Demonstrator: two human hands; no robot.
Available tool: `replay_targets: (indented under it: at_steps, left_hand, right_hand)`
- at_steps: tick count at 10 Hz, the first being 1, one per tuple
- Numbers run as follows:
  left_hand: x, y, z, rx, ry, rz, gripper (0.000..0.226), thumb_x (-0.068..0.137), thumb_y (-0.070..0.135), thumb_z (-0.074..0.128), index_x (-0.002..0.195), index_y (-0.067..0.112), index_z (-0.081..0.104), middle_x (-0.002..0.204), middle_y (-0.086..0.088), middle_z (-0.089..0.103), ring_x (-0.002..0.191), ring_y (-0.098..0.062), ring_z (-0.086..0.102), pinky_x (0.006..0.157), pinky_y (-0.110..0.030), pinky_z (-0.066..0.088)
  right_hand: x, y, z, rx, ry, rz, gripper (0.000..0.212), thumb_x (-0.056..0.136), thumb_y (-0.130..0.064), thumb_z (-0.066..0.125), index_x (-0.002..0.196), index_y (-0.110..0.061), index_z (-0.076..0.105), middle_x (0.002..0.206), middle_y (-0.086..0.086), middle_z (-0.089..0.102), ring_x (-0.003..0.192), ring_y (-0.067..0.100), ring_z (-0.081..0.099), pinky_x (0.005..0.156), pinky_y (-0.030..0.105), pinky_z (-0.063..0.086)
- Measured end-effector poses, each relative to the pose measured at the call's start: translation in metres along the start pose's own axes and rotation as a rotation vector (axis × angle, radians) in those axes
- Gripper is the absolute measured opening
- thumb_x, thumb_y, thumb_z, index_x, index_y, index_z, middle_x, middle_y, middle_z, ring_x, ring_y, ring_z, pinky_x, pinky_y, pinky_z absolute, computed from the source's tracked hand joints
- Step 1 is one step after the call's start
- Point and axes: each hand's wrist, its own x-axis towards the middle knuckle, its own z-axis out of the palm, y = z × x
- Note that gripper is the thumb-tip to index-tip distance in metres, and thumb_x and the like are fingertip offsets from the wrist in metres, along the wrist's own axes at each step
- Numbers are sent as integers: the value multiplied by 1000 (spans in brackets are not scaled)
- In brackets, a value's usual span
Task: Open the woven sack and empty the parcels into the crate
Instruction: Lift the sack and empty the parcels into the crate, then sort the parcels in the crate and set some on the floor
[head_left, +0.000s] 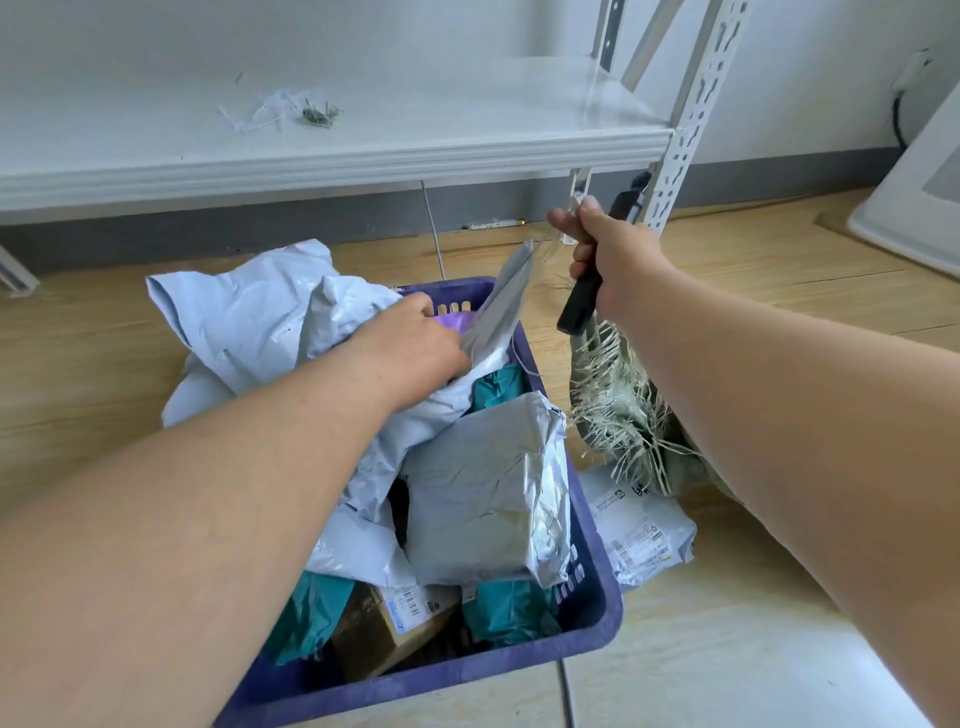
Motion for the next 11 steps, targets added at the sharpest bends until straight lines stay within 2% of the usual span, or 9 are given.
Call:
replay_targets:
  at_steps: [1, 3, 4, 5, 6, 8, 9, 10, 11]
  left_hand:
    - [1, 5, -2, 29, -58, 17, 28, 80, 1, 51, 94, 26, 57, 94, 8, 63, 88, -22, 57, 89, -31, 35]
    - [10, 19, -13, 73, 48, -68, 37, 87, -1, 48, 117, 19, 55, 112, 1, 58, 107, -25, 54, 85, -34, 33]
    - [10, 20, -10, 74, 30, -10, 31, 85, 1, 50, 105, 22, 60, 106, 5, 60, 102, -23, 54, 81, -31, 30]
    - [-7, 5, -11, -188, 73, -267, 32, 82, 1, 51, 103, 24, 59, 107, 1, 62, 103, -29, 56, 82, -33, 36]
    - [-33, -29, -6, -727, 213, -829, 35, 87, 3, 43, 111, 27, 51, 115, -13, 59, 104, -39, 55, 78, -37, 40]
    - [-45, -74, 10, -1003, 327, -1469, 45, 86, -4, 55, 127, 8, 42, 134, -19, 47, 122, -39, 49, 96, -45, 41]
    - [-40, -64, 15, -931, 345, -1387, 42, 86, -3, 51, 124, 15, 47, 133, -17, 44, 119, -37, 49, 94, -44, 41]
    - [-26, -36, 18, -877, 285, -1109, 39, 86, -2, 43, 115, 20, 54, 127, -16, 49, 113, -38, 53, 89, -42, 44]
    - [-11, -10, 20, -930, 226, -972, 42, 87, 0, 45, 117, 26, 58, 128, -9, 51, 113, -35, 54, 90, -40, 44]
  right_hand:
    - [1, 0, 1, 48, -89, 15, 15, 96, -24, 60, 84, -14, 59, 98, 3, 76, 45, 8, 37, 51, 22, 40]
    - [-12, -6, 15, -357, -372, -34, 14, 96, -22, 59, 88, -11, 56, 102, 3, 75, 43, 6, 36, 44, 18, 39]
    - [-12, -12, 12, -415, -242, -66, 14, 93, -24, 64, 89, -12, 59, 85, 1, 72, 43, 8, 37, 49, 22, 40]
    - [-2, -17, -8, -439, 69, 6, 16, 88, -24, 68, 97, -12, 63, 66, -1, 53, 48, 10, 42, 51, 23, 42]
    - [13, -12, -33, -323, 248, 73, 19, 87, -19, 68, 100, -9, 58, 65, 0, 51, 49, 12, 45, 50, 24, 43]
    - [19, -4, -88, -366, 479, -37, 28, 93, -18, 51, 70, -23, 36, 72, -4, 43, 58, 11, 43, 51, 24, 40]
    - [24, 2, -97, -678, 445, 31, 28, 95, -22, 49, 68, -22, 38, 72, 0, 46, 56, 11, 40, 53, 23, 39]
    - [15, 10, -90, -1094, 64, 390, 37, 98, -31, 52, 70, -8, 48, 60, 5, 47, 52, 15, 38, 56, 26, 36]
    - [-1, 27, -80, -1358, -41, 336, 37, 96, -33, 56, 80, 0, 54, 51, 7, 53, 48, 17, 43, 50, 25, 38]
